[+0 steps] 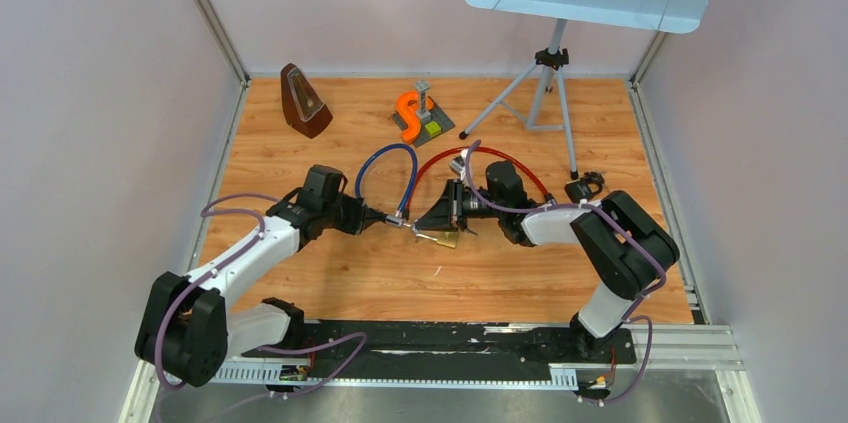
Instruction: Unlock with the key
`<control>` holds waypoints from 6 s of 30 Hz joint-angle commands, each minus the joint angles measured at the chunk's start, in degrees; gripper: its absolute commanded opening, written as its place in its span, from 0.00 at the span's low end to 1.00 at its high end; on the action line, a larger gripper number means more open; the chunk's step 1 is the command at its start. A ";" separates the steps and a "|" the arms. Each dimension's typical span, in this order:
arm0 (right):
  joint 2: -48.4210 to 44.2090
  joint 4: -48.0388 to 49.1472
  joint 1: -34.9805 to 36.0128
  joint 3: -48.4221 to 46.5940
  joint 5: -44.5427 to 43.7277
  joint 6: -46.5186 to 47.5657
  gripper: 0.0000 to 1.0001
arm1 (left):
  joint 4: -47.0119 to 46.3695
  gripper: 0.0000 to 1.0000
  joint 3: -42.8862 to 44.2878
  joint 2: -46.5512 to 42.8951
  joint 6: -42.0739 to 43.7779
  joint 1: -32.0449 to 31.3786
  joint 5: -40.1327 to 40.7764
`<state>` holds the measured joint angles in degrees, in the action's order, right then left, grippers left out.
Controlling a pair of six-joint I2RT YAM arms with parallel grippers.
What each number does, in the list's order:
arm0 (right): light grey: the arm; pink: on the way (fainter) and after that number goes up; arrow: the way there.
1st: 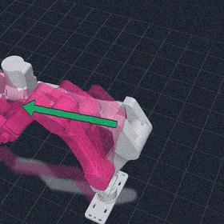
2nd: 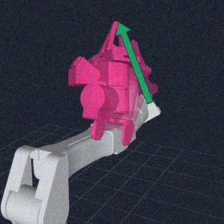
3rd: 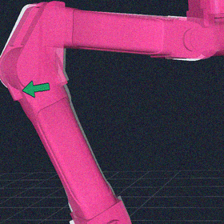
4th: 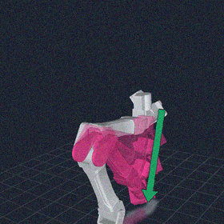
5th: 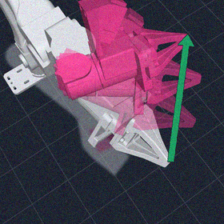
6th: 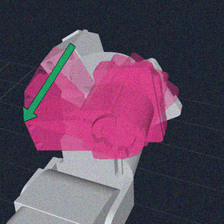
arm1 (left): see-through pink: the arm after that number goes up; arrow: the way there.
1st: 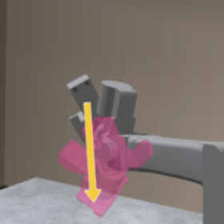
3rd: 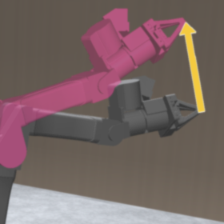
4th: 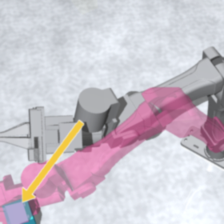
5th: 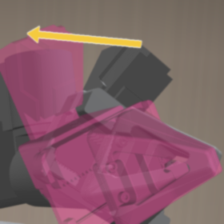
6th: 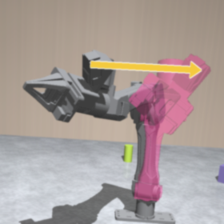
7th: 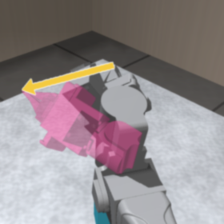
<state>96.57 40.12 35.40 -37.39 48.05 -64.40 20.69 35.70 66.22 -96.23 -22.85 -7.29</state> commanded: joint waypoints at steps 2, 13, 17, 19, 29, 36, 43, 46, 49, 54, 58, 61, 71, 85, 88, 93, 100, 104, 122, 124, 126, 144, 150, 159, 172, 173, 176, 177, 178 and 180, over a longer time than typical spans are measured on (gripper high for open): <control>0.55 1.80 0.59 -2.62 -0.48 0.77 0.00 | -3.68 0.00 0.44 -1.75 -1.25 -0.09 -0.75; 0.56 -2.21 1.15 -4.01 -1.60 1.92 0.00 | -4.16 0.00 0.27 -1.79 -1.27 -0.09 -0.65; 0.39 -3.39 1.63 -4.73 -1.76 2.55 0.00 | -4.02 0.00 0.33 -1.86 -1.13 -0.09 -0.33; 0.38 -4.69 1.69 -5.18 -2.12 2.97 0.00 | -4.21 0.00 0.31 -1.92 -1.22 -0.09 -0.28; -0.10 -10.81 2.30 -6.63 -5.48 4.19 0.00 | -4.49 0.00 0.46 -2.48 -0.98 -0.41 0.23; -1.39 -9.73 3.06 -5.99 -11.03 4.21 0.00 | -4.67 0.00 0.60 -4.81 -2.74 -4.27 3.69; 0.12 -3.75 3.36 -5.77 -10.96 3.47 0.00 | -7.43 0.00 -0.30 -5.29 -4.15 -7.74 4.32; 0.56 -3.32 3.28 -5.81 -10.81 2.89 0.00 | -8.55 0.00 -0.65 -5.87 -3.53 -8.38 4.46; 1.25 -2.95 3.04 -5.62 -9.40 0.26 0.00 | -11.00 0.00 -2.26 -8.24 -2.57 -8.40 6.62; 2.91 -2.65 2.36 -5.11 -6.81 -4.47 0.00 | -16.08 0.00 -6.87 -12.86 -2.87 -8.39 10.48; 1.66 -5.41 2.20 -4.89 -7.95 -1.50 0.08 | -10.85 0.00 -6.18 -15.15 -1.18 -8.09 13.02; -0.86 -8.05 2.22 -4.72 -9.66 2.27 0.21 | -7.22 0.00 -5.49 -14.90 0.16 -7.23 13.94; -16.40 -24.13 3.54 -5.05 -21.36 29.17 0.54 | 0.97 0.00 -0.83 -9.68 3.98 -5.74 14.17; -29.50 -18.60 22.61 7.48 -41.44 100.78 0.66 | 7.88 0.00 5.63 -6.66 11.71 -4.83 13.74; -28.57 -18.15 24.28 7.02 -40.97 107.85 0.59 | 8.84 0.00 6.80 -6.89 13.14 -4.83 13.79; -25.71 -17.37 26.37 5.02 -39.13 112.37 0.56 | 9.67 0.00 7.79 -7.02 14.57 -4.83 13.52; -18.89 -12.23 30.48 3.27 -42.28 118.57 0.51 | 10.29 0.00 8.99 -6.87 15.74 -4.83 12.75; -16.27 -10.10 31.66 2.04 -42.76 120.53 0.47 | 10.43 0.00 9.03 -7.20 15.81 -4.83 12.66; -9.22 -3.52 32.92 -0.54 -48.01 108.19 0.00 | 5.08 0.00 4.96 -11.69 12.17 -4.83 11.33; -9.41 -2.40 32.74 -0.30 -47.97 102.10 0.00 | 2.34 0.00 2.83 -13.47 10.91 -4.77 10.91; -9.97 -0.82 32.45 0.45 -48.01 94.58 0.00 | -0.43 0.00 0.78 -15.27 9.71 -4.79 10.30; -10.64 3.19 21.41 0.04 -34.58 36.78 0.00 | -20.21 0.00 -13.32 -24.89 1.25 -4.79 8.82; -9.76 1.37 19.10 -2.67 -28.50 32.52 0.00 | -24.16 0.00 -14.67 -24.39 0.30 -4.77 8.25; -8.07 3.75 19.01 -0.58 -29.23 33.55 0.00 | -21.08 0.63 -14.46 -23.43 1.16 -4.77 5.57; -7.76 1.68 19.07 -1.87 -27.01 33.47 0.06 | -18.31 0.38 -12.42 -20.10 4.77 -4.78 0.93; -8.24 0.33 19.08 -2.16 -26.89 33.66 0.11 | -16.73 0.33 -11.98 -20.31 6.96 -4.75 1.50; -10.16 -3.00 18.74 -2.47 -28.25 34.81 0.17 | -12.06 0.13 -8.16 -21.10 13.77 -4.18 3.32; -10.99 -4.23 18.49 -2.35 -28.94 35.13 0.23 | -9.76 0.11 -7.30 -21.16 18.06 -3.64 4.52; -11.87 -5.35 18.15 -2.15 -29.65 35.52 0.30 | -8.81 0.08 -5.73 -21.09 20.01 -3.31 5.20; -13.93 -8.22 17.21 -1.35 -31.14 36.11 0.41 | -6.84 0.05 -3.86 -20.22 26.28 -1.62 6.35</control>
<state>87.66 35.83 53.91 -37.47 18.94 -29.67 11.25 25.69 46.46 -83.18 -26.76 -3.84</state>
